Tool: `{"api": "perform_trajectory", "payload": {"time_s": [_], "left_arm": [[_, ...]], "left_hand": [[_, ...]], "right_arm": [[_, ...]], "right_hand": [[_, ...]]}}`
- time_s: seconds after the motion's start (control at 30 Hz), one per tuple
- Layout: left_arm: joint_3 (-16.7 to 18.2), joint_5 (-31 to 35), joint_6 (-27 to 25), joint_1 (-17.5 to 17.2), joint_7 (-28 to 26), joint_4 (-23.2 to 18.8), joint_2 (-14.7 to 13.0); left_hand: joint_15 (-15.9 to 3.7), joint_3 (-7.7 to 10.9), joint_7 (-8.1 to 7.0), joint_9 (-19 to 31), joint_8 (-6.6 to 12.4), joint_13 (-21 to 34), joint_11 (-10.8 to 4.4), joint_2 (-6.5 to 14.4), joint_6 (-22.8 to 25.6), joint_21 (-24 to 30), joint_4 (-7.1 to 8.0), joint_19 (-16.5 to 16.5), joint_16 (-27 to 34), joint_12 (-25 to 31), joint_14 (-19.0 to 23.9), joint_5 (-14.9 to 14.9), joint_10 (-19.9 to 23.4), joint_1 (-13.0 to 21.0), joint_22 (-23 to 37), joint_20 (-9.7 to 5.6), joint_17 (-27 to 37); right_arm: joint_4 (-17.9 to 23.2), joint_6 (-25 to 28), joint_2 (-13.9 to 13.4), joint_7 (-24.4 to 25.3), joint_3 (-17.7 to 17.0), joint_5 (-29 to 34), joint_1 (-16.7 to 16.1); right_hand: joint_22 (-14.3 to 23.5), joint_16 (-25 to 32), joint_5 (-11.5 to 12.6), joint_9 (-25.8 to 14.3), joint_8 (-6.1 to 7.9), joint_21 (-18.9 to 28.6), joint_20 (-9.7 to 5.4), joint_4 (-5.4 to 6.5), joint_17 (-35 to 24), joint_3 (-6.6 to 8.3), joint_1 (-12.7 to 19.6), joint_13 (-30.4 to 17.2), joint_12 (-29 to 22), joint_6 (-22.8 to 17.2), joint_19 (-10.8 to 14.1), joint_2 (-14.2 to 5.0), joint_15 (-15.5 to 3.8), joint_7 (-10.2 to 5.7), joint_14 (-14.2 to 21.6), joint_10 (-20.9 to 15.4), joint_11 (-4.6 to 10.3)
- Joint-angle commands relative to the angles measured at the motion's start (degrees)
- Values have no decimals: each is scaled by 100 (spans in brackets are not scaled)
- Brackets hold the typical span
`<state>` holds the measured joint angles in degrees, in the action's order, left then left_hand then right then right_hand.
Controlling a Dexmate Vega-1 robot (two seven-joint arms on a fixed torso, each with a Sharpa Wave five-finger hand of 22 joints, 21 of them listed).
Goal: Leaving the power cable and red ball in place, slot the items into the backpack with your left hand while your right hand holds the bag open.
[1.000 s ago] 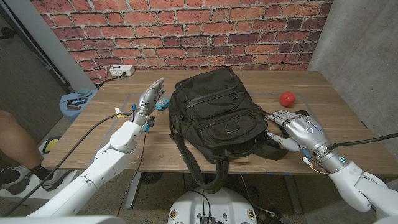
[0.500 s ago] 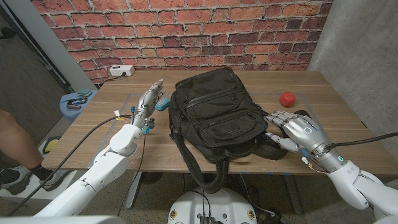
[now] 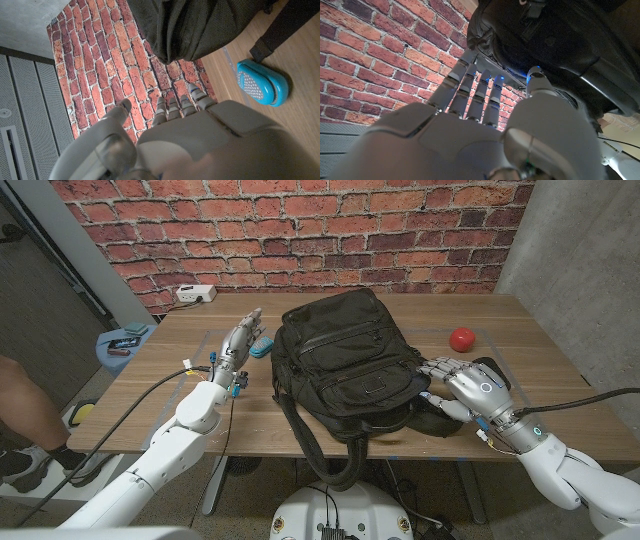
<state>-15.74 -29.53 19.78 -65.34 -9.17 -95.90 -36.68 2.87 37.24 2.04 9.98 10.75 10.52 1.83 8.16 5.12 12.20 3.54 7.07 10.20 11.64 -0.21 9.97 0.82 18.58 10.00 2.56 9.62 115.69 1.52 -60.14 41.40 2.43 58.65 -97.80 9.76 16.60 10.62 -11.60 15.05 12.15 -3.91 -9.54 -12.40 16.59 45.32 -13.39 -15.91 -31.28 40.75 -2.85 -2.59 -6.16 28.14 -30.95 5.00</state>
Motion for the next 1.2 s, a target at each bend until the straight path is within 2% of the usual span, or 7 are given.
{"api": "perform_trajectory", "payload": {"time_s": [0.03, 0.17, 0.43, 0.57, 0.67, 0.9, 1.2], "left_arm": [[-23, -11, -7, 42, 32, 66, 32], [-36, -31, 4, 57, 42, 112, 61], [-51, -28, 18, 39, 33, 123, 74], [-49, -28, 38, 23, 24, 118, 82], [-46, -33, 44, 11, 23, 117, 83], [-44, -42, 50, -8, 23, 125, 84], [-47, -68, 69, -10, 19, 163, 117]], "left_hand": [[22, 30, 11, 35, -4, 25, 31, 164, 71, -26, 2, 57, 0, 9, 55, -4, 46, 115, 16, 0, 9], [23, 33, 18, 35, -5, 25, 36, 165, 71, -27, 0, 60, 0, 8, 57, -4, 46, 113, 17, -1, 9], [24, 41, 25, 35, 3, 25, 35, 170, 99, -29, -5, 63, 0, 8, 60, -4, 49, 111, 17, 0, 9], [27, 46, 34, 36, 9, 25, 13, 173, 123, -30, -9, 68, 0, 12, 62, -4, 61, 111, 17, 3, 8], [25, 49, 36, 36, 9, 25, 20, 174, 128, -30, -10, 72, 2, 15, 69, -4, 72, 109, 17, 2, 9], [26, 56, 40, 36, 15, 26, 31, 176, 157, -31, -13, 79, 4, 20, 80, -5, 89, 106, 17, 2, 9], [27, 63, 45, 37, 16, 26, 27, 177, 173, -33, -14, 82, 5, 20, 86, -6, 96, 100, 17, 8, 10]], "right_arm": [[-62, 58, -252, 118, 376, -108, 348], [-20, 94, -318, 149, 430, -168, 380], [41, 163, -443, 221, 532, -207, 410], [67, 186, -496, 255, 576, -215, 424], [60, 176, -524, 278, 637, -229, 471], [17, 129, -566, 304, 836, -252, 676], [-33, 71, -632, 317, 1061, -292, 963]], "right_hand": [[8, 73, 15, -34, 56, 32, -493, 5, -36, -31, 88, -28, -60, -147, 119, 2, -963, -15, 114, -122, 4], [9, 88, 16, -35, 81, 33, -496, 6, -44, -37, 124, -37, -72, -234, 146, -2, -971, -24, 156, -149, 6], [15, 149, 12, -44, 186, 43, -523, 31, -81, -83, 226, -81, -198, -590, 272, -20, -982, -49, 316, -439, 23], [20, 215, 11, -53, 255, 51, -536, 25, -115, -94, 366, -132, -360, -842, 372, -67, -1000, -64, 497, -784, 83], [21, 249, 10, -58, 298, 59, -542, 17, -132, -95, 440, -158, -419, -982, 425, -91, -1018, -59, 587, -899, 93], [27, 331, 3, -69, 407, 76, -576, 2, -169, -109, 657, -234, -601, -1362, 564, -130, -1042, -152, 846, -1241, 154], [37, 409, -7, -78, 537, 117, -622, -21, -193, -86, 949, -308, -784, -1783, 755, -200, -1082, -194, 1169, -1607, 232]]}}
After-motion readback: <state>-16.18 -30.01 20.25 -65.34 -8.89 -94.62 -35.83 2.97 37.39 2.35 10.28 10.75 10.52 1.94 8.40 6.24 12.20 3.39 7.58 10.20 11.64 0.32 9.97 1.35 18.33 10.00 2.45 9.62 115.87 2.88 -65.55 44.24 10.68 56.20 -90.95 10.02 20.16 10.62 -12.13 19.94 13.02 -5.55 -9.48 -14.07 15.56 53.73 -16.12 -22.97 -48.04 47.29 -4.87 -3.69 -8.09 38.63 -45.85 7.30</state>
